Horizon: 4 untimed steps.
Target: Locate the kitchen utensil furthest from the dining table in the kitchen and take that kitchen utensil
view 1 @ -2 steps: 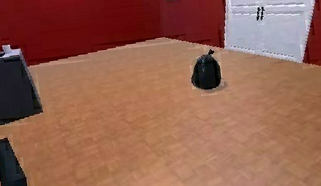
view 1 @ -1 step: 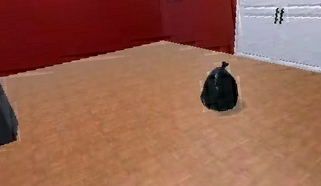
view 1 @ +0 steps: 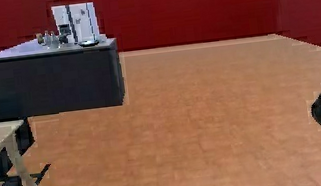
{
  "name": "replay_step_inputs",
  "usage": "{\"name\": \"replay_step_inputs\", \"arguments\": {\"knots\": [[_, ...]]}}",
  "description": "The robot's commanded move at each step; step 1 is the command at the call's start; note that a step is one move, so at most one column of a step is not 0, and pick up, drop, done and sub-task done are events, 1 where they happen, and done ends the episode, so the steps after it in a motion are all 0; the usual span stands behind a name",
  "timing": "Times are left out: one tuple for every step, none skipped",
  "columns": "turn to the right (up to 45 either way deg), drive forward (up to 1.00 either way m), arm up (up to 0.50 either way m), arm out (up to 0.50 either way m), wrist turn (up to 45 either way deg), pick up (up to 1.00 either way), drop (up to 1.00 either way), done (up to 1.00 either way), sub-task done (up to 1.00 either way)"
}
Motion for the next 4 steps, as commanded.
{"name": "replay_step_inputs", "arguments": {"knots": [[0.0, 0.95, 0.00, 0.00, 0.0, 0.00, 0.00, 0.00, 0.00], [-9.0, 0.00, 0.00, 0.00, 0.0, 0.00, 0.00, 0.00, 0.00], [0.0, 1.00, 0.00, 0.00, 0.0, 0.00, 0.00, 0.00, 0.00], [0.0, 0.45, 0.00, 0.00, 0.0, 0.00, 0.00, 0.00, 0.00]]}}
